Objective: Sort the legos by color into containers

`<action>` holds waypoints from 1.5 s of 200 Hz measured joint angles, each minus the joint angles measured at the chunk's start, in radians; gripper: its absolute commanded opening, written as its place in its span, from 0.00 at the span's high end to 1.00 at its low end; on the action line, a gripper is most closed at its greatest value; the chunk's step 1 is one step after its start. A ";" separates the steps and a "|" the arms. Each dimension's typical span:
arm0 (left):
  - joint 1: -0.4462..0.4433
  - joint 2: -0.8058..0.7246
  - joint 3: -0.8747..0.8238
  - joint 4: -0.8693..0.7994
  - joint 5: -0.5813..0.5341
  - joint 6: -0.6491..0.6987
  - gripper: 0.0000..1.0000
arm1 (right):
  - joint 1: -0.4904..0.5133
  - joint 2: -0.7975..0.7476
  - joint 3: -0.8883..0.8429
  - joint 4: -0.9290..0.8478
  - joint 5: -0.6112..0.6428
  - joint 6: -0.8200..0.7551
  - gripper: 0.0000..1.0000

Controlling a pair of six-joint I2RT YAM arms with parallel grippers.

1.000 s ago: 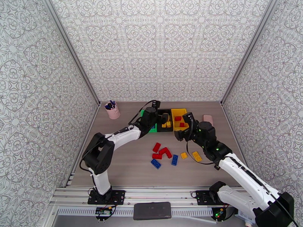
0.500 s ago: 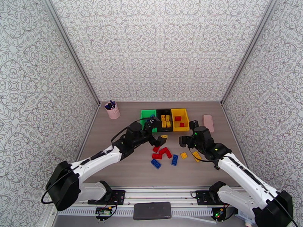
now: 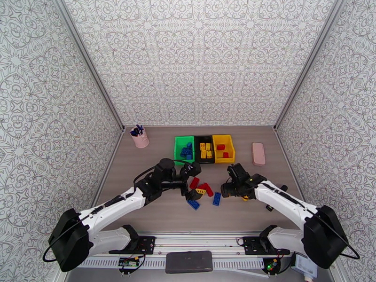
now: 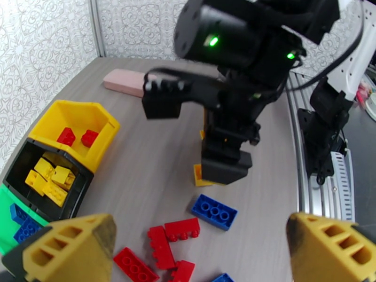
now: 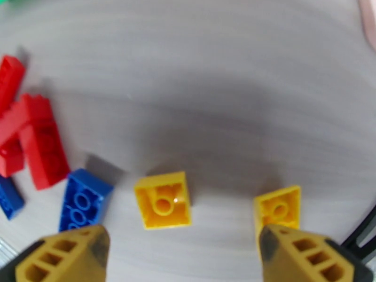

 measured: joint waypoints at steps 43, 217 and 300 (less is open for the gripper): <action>0.000 0.001 0.000 -0.007 0.021 0.003 0.00 | 0.010 0.094 0.039 -0.007 0.000 -0.019 0.32; 0.007 0.003 -0.017 -0.004 0.022 0.002 0.00 | 0.010 0.173 0.076 0.035 0.005 -0.018 0.66; 0.038 -0.042 -0.125 0.074 -0.071 -0.089 0.00 | 0.010 0.073 0.216 0.181 0.012 -0.078 0.67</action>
